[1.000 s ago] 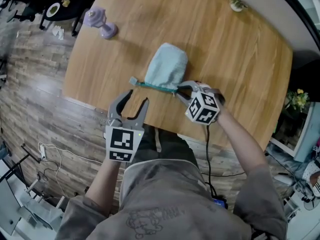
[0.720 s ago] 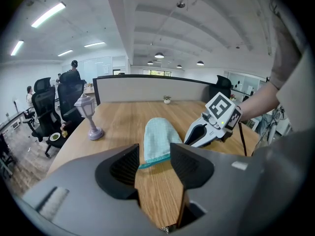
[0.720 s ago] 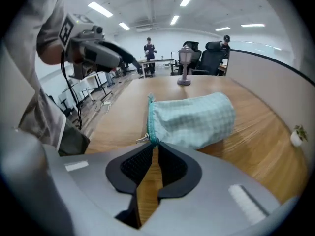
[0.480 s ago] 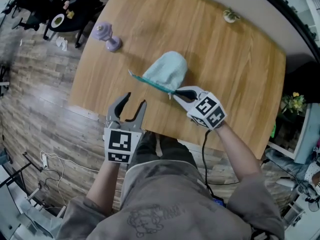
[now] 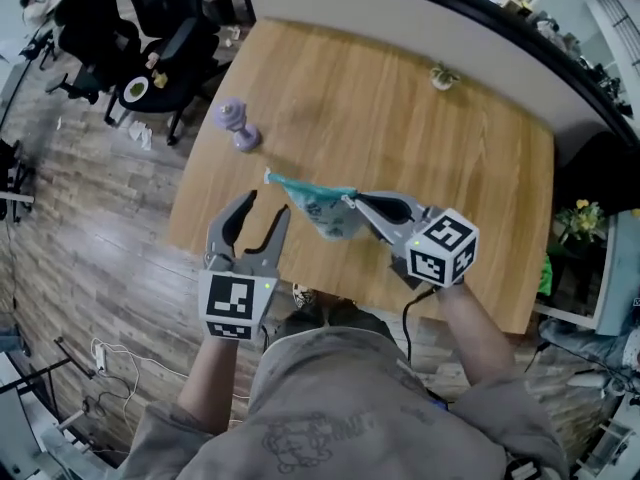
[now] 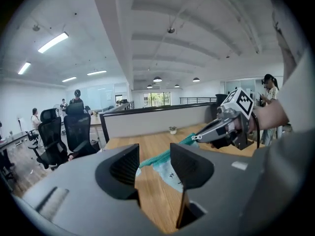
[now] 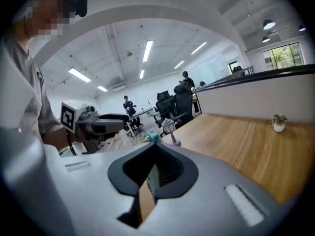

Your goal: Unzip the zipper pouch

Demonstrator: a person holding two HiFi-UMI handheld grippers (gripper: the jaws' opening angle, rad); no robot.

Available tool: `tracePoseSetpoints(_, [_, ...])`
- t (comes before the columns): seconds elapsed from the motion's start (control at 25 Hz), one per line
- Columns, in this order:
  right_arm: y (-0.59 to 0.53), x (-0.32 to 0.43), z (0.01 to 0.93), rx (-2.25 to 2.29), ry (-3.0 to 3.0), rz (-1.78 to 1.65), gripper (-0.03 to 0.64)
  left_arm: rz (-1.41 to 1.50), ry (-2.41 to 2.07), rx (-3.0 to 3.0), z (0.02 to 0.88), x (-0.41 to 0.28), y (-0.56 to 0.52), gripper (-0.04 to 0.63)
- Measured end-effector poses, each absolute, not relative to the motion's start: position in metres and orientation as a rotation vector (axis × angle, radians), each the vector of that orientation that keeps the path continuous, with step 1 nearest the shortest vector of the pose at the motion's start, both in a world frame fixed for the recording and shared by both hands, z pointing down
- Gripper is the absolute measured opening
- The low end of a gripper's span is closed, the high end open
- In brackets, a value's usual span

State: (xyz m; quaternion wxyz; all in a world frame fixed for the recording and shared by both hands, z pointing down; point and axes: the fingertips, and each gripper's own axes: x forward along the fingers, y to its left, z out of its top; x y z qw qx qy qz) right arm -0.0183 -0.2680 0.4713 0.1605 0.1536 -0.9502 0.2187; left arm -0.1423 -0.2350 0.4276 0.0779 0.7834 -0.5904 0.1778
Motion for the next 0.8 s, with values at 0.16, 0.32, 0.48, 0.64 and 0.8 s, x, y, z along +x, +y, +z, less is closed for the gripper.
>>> tracePoseSetpoints(0.16, [-0.26, -0.016, 0.419, 0.495, -2.82, 0.613, 0.011, 0.46, -1.808, 2.404, 0.384, -0.147, -0.229, 0.198])
tracePoseSetpoints(0.32, [-0.25, -0.007, 0.374, 0.553, -2.901, 0.587, 0.011, 0.392, -1.832, 2.429, 0.353, -0.149, -0.214, 0.198])
tracePoseSetpoints(0.48, [-0.238, 0.002, 0.339, 0.565, -2.961, 0.568, 0.01, 0.37, -1.829, 2.466, 0.336, -0.147, -0.197, 0.198])
tracePoseSetpoints(0.64, [-0.227, 0.007, 0.326, 0.561, -2.973, 0.543, 0.009, 0.359, -1.803, 2.491, 0.329, -0.141, -0.188, 0.196])
tracePoseSetpoints(0.8, [-0.22, 0.009, 0.327, 0.549, -2.96, 0.536, 0.009, 0.393, -1.664, 2.588, 0.328, -0.115, -0.185, 0.19])
